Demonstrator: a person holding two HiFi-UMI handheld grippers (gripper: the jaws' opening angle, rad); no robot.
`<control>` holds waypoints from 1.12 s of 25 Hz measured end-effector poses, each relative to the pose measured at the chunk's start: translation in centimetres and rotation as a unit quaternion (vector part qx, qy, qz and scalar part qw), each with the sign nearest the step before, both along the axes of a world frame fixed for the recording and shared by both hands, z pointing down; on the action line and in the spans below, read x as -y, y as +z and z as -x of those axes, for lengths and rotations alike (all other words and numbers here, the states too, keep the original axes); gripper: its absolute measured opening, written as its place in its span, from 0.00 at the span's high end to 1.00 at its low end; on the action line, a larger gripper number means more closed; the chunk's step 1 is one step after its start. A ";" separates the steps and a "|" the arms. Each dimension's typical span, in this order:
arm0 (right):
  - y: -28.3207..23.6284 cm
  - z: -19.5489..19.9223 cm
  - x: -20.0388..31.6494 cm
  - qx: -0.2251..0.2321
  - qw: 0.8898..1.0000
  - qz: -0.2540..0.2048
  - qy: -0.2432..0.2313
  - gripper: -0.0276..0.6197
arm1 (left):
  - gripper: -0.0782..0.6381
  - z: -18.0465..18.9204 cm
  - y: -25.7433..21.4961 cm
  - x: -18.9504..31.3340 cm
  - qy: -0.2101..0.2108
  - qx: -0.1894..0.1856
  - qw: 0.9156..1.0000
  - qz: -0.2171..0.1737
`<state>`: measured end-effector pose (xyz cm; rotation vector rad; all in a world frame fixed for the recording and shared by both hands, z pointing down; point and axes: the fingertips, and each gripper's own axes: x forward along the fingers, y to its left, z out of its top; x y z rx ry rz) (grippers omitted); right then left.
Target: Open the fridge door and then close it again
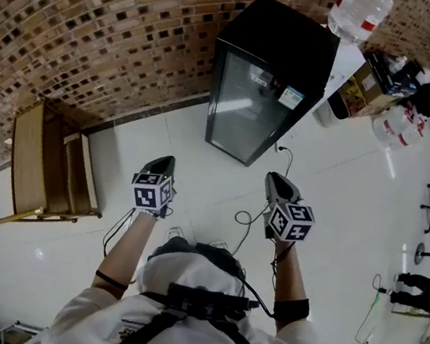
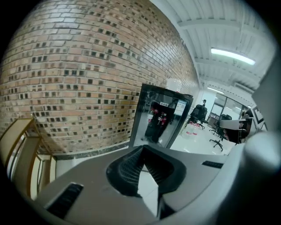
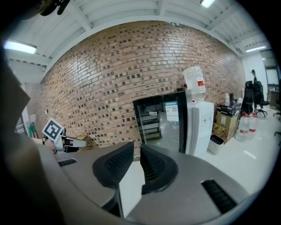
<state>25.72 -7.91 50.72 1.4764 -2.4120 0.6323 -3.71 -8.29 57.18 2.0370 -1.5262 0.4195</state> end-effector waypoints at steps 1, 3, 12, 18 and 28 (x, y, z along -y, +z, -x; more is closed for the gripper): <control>-0.1 0.6 0.2 -0.011 1.000 -0.002 -0.010 0.84 | 0.89 0.7 0.5 -0.8 -0.010 -0.008 1.000 0.003; -0.6 1.9 0.9 -0.029 0.999 -0.006 -0.030 0.82 | 0.89 2.0 1.2 -2.3 -0.026 -0.019 0.999 0.007; -1.7 8.6 4.9 -0.031 0.985 -0.050 -0.160 0.82 | 0.89 4.3 2.5 -7.6 -0.136 -0.026 0.990 0.006; -1.2 4.2 5.9 0.002 0.973 -0.039 -0.228 0.82 | 0.89 -2.0 2.8 -7.9 -0.219 -0.013 0.976 0.007; -5.4 3.8 7.7 0.024 0.966 -0.057 -0.249 0.95 | 0.89 -6.4 1.9 -10.5 -0.260 -0.038 0.965 -0.004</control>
